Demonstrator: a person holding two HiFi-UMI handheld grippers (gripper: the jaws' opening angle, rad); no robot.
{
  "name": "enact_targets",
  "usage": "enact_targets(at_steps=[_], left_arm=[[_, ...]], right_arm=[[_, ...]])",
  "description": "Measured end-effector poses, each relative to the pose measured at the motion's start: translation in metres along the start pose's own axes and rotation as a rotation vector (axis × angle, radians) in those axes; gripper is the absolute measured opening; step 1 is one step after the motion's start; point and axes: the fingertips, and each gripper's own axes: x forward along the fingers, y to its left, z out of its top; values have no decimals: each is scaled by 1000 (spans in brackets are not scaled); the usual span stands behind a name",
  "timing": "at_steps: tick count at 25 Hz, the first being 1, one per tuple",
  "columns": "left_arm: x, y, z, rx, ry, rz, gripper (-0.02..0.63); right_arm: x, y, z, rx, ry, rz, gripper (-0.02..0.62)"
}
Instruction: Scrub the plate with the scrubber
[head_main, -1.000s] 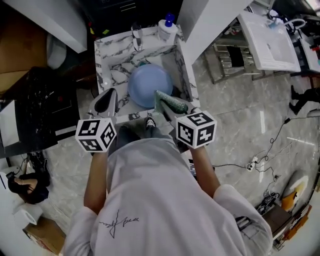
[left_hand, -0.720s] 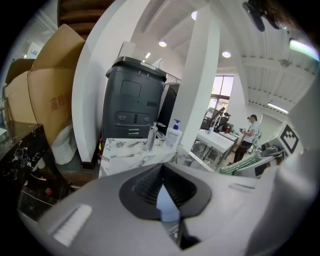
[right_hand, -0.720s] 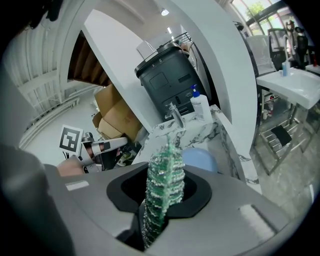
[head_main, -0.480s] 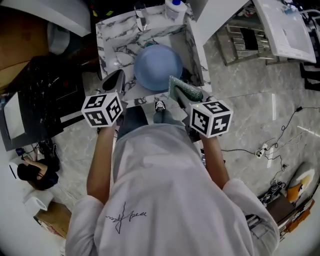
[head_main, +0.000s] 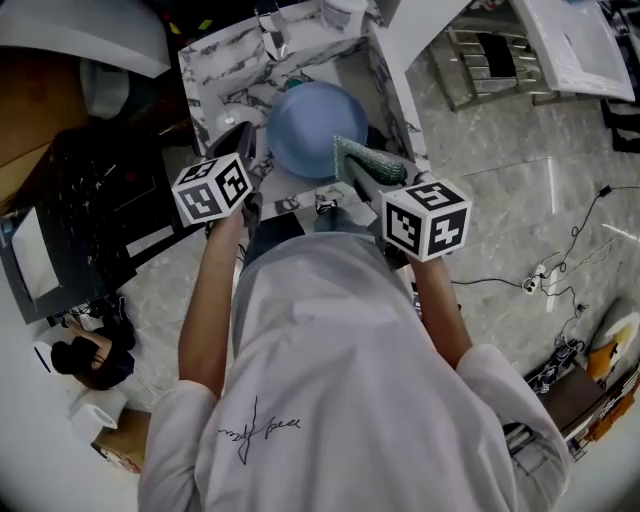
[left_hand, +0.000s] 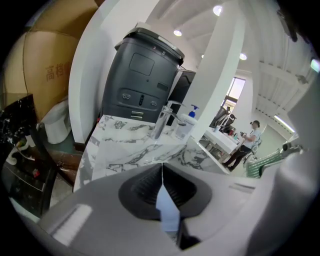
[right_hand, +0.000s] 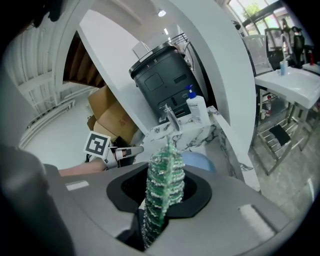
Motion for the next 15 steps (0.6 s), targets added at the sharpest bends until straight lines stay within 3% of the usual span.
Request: enact_targets(at_steps=[5, 15], left_arm=[[31, 9, -12, -53, 75, -18, 37], [76, 33, -74, -50, 262, 75, 38]], right_arm=[[7, -4, 8, 14, -7, -32, 55], [24, 0, 11, 31, 8, -91, 55]])
